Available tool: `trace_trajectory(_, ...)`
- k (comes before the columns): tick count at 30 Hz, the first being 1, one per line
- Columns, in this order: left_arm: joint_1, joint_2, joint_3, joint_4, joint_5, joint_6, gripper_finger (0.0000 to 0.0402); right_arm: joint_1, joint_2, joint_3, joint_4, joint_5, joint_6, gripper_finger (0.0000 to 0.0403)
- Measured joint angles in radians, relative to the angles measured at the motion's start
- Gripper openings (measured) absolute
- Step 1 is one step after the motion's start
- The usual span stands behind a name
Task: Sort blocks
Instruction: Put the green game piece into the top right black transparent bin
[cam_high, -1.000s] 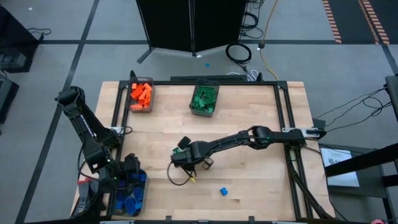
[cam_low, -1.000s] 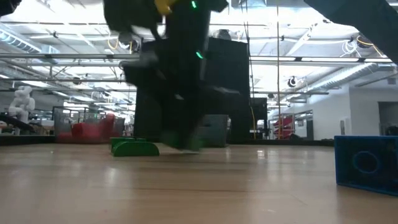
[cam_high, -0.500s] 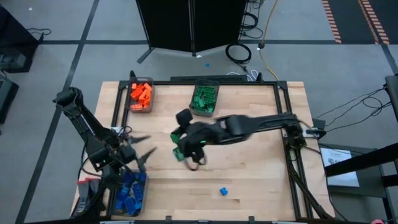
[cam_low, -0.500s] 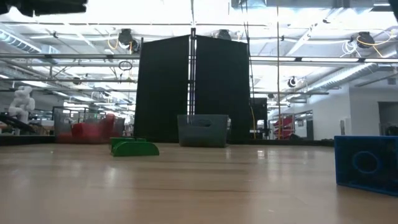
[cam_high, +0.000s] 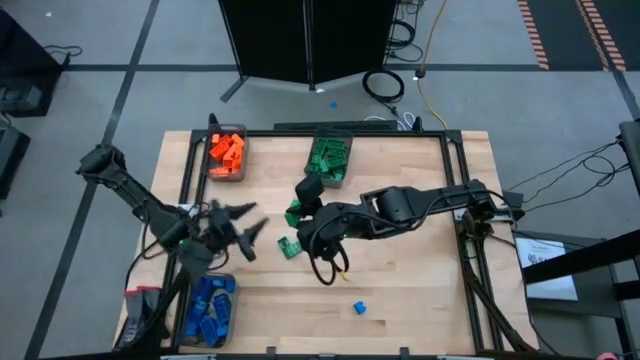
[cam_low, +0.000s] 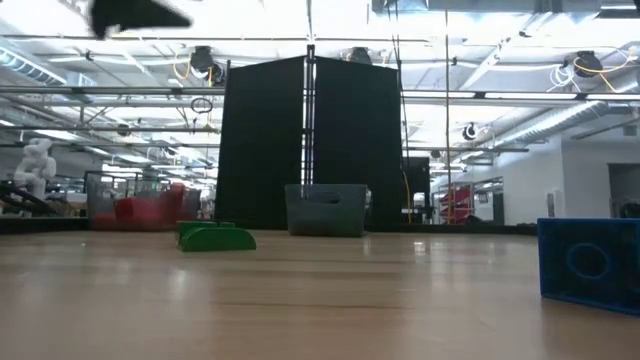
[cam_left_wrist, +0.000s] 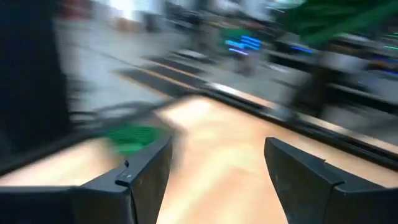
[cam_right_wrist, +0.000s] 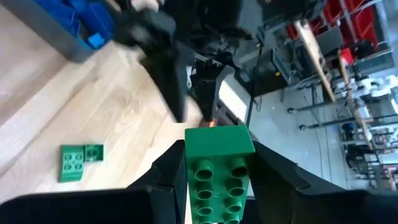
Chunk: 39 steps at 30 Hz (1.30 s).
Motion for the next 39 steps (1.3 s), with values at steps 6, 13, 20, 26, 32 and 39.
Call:
trace_trajectory(6,0.160,-0.001,0.002,0.494,0.728,0.447,0.0256,0.033,0.000,-0.001,0.022,0.000,-0.014,0.0117)
trace_trajectory(13,0.271,-0.007,0.002,0.500,0.980,0.669,0.0256,0.087,-0.026,-0.001,0.013,0.078,-0.009,0.0117)
trace_trajectory(20,0.311,0.022,0.002,0.505,0.987,0.881,0.0256,0.110,-0.043,-0.001,0.056,0.104,-0.005,0.0117)
trace_trajectory(26,0.339,0.033,0.002,0.553,0.944,1.031,0.0256,0.106,-0.045,-0.001,0.076,0.094,0.059,0.0117)
trace_trajectory(32,0.360,0.033,0.002,0.620,0.948,1.102,0.0256,0.084,-0.045,-0.001,0.097,0.027,0.067,0.0117)
trace_trajectory(39,0.383,0.033,0.002,0.640,0.965,1.101,0.0256,0.067,-0.045,-0.001,0.119,-0.001,0.042,0.0117)
